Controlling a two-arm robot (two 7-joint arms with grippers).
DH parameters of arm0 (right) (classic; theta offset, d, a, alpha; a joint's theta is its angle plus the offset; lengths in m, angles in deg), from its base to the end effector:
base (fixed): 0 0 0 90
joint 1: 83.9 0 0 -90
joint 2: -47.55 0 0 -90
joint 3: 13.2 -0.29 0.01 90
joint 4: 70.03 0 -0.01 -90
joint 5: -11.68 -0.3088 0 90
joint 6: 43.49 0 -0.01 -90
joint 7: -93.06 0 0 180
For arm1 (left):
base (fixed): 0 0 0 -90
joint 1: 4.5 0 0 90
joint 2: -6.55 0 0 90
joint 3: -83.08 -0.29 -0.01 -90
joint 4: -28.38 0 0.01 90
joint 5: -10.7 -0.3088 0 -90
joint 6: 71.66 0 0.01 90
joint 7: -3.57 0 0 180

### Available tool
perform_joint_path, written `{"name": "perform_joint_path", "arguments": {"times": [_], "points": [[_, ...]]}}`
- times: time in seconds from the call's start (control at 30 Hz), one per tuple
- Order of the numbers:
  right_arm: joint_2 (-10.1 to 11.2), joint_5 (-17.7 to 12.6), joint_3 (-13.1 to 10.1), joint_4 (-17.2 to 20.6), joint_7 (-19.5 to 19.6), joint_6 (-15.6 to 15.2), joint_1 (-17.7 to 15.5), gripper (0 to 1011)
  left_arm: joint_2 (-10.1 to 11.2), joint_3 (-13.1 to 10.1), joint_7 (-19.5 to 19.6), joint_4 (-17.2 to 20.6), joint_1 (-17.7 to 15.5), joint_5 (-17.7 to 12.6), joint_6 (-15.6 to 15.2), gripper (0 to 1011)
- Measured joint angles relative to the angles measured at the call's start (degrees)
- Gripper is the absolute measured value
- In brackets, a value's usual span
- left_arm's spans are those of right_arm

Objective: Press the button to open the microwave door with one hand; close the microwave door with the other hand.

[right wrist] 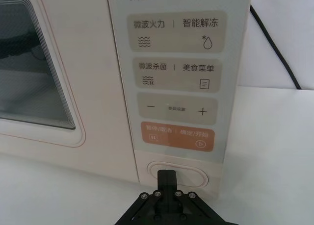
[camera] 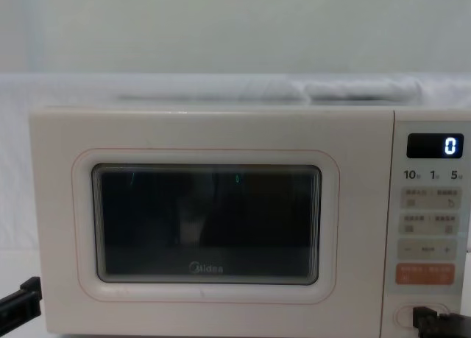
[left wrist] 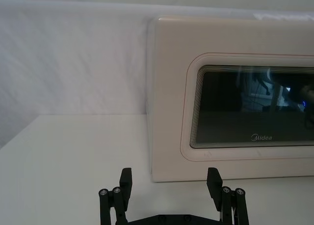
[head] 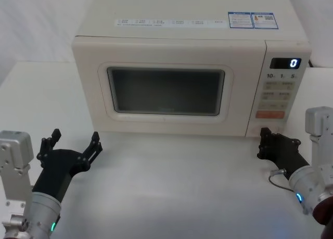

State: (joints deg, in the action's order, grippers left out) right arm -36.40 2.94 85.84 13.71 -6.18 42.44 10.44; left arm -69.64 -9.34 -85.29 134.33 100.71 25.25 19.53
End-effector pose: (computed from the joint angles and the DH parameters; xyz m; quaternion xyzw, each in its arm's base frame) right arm 0.3464 0.0156 -0.3136 -0.0295 0.0560 -0.5898 0.8050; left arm 0.2530 0.0375 -0.2853 -0.0174 0.0065 0.6616 0.7497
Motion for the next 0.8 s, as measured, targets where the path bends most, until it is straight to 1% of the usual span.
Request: {"name": "perform_joint_path", "arguments": {"times": [0.33, 0.8], "points": [[0.8, -0.5, 0.2, -1.4, -0.6, 0.2, 1.1, 0, 0.0, 0.0, 0.0, 0.0, 0.0, 0.0, 0.0, 1001], [1.0, -0.4, 0.4, -2.7, -0.3, 1.0, 2.0, 0, 0.0, 0.0, 0.0, 0.0, 0.0, 0.0, 0.0, 1001]]}}
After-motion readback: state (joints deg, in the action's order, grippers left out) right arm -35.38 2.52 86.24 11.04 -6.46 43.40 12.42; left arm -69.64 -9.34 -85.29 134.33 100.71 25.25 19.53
